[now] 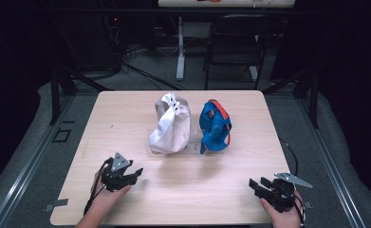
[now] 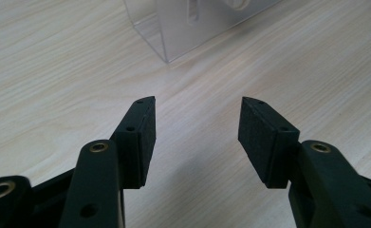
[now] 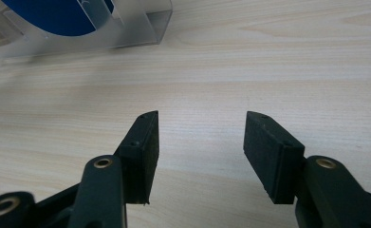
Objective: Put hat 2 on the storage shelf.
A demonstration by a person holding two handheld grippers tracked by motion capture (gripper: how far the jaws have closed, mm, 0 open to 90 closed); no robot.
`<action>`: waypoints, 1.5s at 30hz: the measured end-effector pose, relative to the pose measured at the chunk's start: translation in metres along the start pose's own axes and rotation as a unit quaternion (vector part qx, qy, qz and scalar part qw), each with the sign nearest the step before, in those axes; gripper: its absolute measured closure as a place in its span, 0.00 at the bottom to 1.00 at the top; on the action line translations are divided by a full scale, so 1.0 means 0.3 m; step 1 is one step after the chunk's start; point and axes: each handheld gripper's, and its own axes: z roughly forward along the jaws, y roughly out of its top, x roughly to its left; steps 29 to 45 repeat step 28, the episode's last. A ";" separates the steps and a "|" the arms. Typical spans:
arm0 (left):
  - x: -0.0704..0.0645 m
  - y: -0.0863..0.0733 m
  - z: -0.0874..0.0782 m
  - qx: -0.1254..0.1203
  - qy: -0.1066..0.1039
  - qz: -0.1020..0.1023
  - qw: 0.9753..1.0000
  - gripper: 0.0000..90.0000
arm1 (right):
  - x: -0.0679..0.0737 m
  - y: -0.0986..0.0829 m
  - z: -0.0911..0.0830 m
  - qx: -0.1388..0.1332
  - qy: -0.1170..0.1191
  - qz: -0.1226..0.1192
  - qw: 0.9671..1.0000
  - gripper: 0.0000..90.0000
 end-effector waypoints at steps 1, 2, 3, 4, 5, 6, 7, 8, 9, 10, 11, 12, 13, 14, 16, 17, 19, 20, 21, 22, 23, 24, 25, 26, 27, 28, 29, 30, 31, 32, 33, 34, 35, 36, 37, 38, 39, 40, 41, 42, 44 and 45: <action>-0.006 0.002 0.005 -0.002 0.000 0.002 1.000 0.53 | -0.003 0.000 -0.004 0.005 -0.005 -0.004 1.000 0.51; -0.009 0.005 0.007 0.001 -0.001 0.007 1.000 0.53 | -0.005 -0.003 -0.003 0.002 -0.003 0.000 1.000 0.51; -0.015 0.006 0.010 0.001 -0.006 0.006 1.000 0.53 | -0.006 -0.004 -0.003 0.000 -0.004 0.000 1.000 0.50; -0.018 0.007 0.012 0.000 -0.005 0.008 1.000 0.53 | -0.007 -0.005 -0.003 0.000 -0.005 0.000 1.000 0.50; -0.022 0.010 0.013 0.005 -0.007 0.013 1.000 0.53 | -0.007 -0.006 -0.003 0.000 -0.006 0.000 1.000 0.50; -0.026 0.011 0.015 0.002 -0.008 0.014 1.000 0.53 | -0.007 -0.007 -0.003 -0.001 -0.008 -0.002 1.000 0.50; -0.030 0.012 0.016 0.003 -0.010 0.015 1.000 0.53 | -0.007 -0.007 -0.003 0.000 -0.010 -0.004 1.000 0.50; -0.032 0.013 0.017 0.001 -0.009 0.018 1.000 0.53 | -0.007 -0.008 -0.003 0.001 -0.010 -0.006 1.000 0.50; -0.035 0.013 0.017 0.002 -0.011 0.019 1.000 0.53 | -0.007 -0.008 -0.003 0.002 -0.010 -0.006 1.000 0.50; -0.037 0.013 0.018 0.001 -0.010 0.019 1.000 0.53 | -0.007 -0.008 -0.003 0.001 -0.011 -0.006 1.000 0.50; -0.040 0.013 0.019 0.001 -0.011 0.020 1.000 0.53 | -0.008 -0.008 -0.003 -0.001 -0.011 -0.006 1.000 0.49; -0.042 0.013 0.019 -0.001 -0.012 0.020 1.000 0.53 | -0.008 -0.009 -0.001 -0.004 -0.013 -0.004 1.000 0.49; -0.045 0.014 0.018 -0.002 -0.013 0.019 1.000 0.53 | -0.010 -0.008 -0.001 -0.004 -0.012 -0.004 1.000 0.49; -0.046 0.016 0.016 0.000 -0.015 0.019 1.000 0.53 | -0.010 -0.008 -0.002 -0.004 -0.013 -0.004 1.000 0.49; -0.049 0.017 0.016 -0.002 -0.017 0.022 1.000 0.53 | -0.011 -0.009 -0.002 -0.004 -0.013 -0.004 1.000 0.49; -0.055 0.018 0.020 -0.006 -0.017 0.018 1.000 0.53 | -0.011 -0.009 -0.001 -0.004 -0.014 -0.004 1.000 0.49; -0.060 0.023 0.018 -0.006 -0.022 0.015 1.000 0.53 | -0.010 -0.009 0.000 -0.004 -0.013 -0.004 1.000 0.49; -0.065 0.026 0.018 -0.011 -0.026 0.014 1.000 0.53 | -0.009 -0.009 0.000 -0.004 -0.014 -0.004 1.000 0.49; -0.073 0.030 0.018 -0.012 -0.024 0.014 1.000 0.53 | -0.008 -0.010 0.000 -0.005 -0.012 -0.003 1.000 0.49; -0.078 0.035 0.020 -0.015 -0.031 0.013 0.999 0.53 | -0.008 -0.010 0.000 -0.005 -0.012 -0.003 1.000 0.49; -0.091 0.045 0.021 -0.020 -0.029 0.013 0.999 0.53 | -0.008 -0.010 -0.001 -0.005 -0.013 -0.003 1.000 0.49; -0.102 0.056 0.025 -0.024 -0.038 0.017 0.999 0.53 | -0.007 -0.010 -0.002 -0.007 -0.012 0.000 1.000 0.49; -0.117 0.070 0.030 -0.026 -0.041 0.018 0.999 0.53 | -0.007 -0.010 -0.005 -0.006 -0.012 0.000 1.000 0.49; -0.137 0.085 0.036 -0.031 -0.046 0.017 0.998 0.53 | -0.008 -0.011 -0.008 -0.009 -0.010 0.001 1.000 0.49; -0.159 0.102 0.042 -0.035 -0.053 0.022 0.998 0.53 | -0.008 -0.011 -0.011 -0.010 -0.010 0.002 1.000 0.49; -0.193 0.126 0.050 -0.035 -0.059 0.035 0.997 0.53 | -0.010 -0.010 -0.014 -0.009 -0.008 0.001 1.000 0.49; -0.193 0.126 0.050 -0.035 -0.059 0.035 0.997 0.53 | -0.010 -0.010 -0.014 -0.009 -0.008 0.001 1.000 0.49; -0.193 0.126 0.050 -0.035 -0.059 0.035 0.997 0.53 | -0.010 -0.010 -0.014 -0.009 -0.008 0.001 1.000 0.49; -0.193 0.126 0.050 -0.035 -0.059 0.035 0.997 0.53 | -0.010 -0.010 -0.014 -0.009 -0.008 0.001 1.000 0.49; -0.193 0.126 0.050 -0.035 -0.059 0.035 0.997 0.53 | -0.010 -0.010 -0.014 -0.009 -0.008 0.001 1.000 0.49; -0.193 0.126 0.050 -0.035 -0.059 0.035 0.997 0.53 | -0.010 -0.010 -0.014 -0.009 -0.008 0.001 1.000 0.49; -0.193 0.126 0.050 -0.035 -0.059 0.035 0.997 0.53 | -0.010 -0.010 -0.014 -0.009 -0.008 0.001 1.000 0.49; -0.193 0.126 0.050 -0.035 -0.059 0.035 0.997 0.53 | -0.010 -0.010 -0.014 -0.009 -0.008 0.001 1.000 0.49; -0.193 0.126 0.050 -0.035 -0.059 0.035 0.997 0.53 | -0.010 -0.010 -0.014 -0.009 -0.008 0.001 1.000 0.49; -0.193 0.126 0.050 -0.035 -0.059 0.035 0.997 0.53 | -0.010 -0.010 -0.014 -0.009 -0.008 0.001 1.000 0.49; -0.193 0.126 0.050 -0.035 -0.059 0.035 0.997 0.53 | -0.010 -0.010 -0.014 -0.009 -0.008 0.001 1.000 0.49; -0.193 0.126 0.050 -0.035 -0.059 0.035 0.997 0.53 | -0.010 -0.010 -0.014 -0.009 -0.008 0.001 1.000 0.49; -0.193 0.126 0.050 -0.035 -0.059 0.035 0.997 0.53 | -0.010 -0.010 -0.014 -0.009 -0.008 0.001 1.000 0.49; -0.193 0.126 0.050 -0.035 -0.059 0.035 0.997 0.53 | -0.010 -0.010 -0.014 -0.009 -0.008 0.001 1.000 0.49; -0.193 0.126 0.050 -0.035 -0.059 0.035 0.997 0.53 | -0.010 -0.010 -0.014 -0.009 -0.008 0.001 1.000 0.49; -0.193 0.126 0.050 -0.035 -0.059 0.035 0.997 0.53 | -0.010 -0.010 -0.014 -0.009 -0.008 0.001 1.000 0.49; -0.193 0.126 0.050 -0.035 -0.059 0.035 0.997 0.53 | -0.010 -0.010 -0.014 -0.009 -0.008 0.001 1.000 0.49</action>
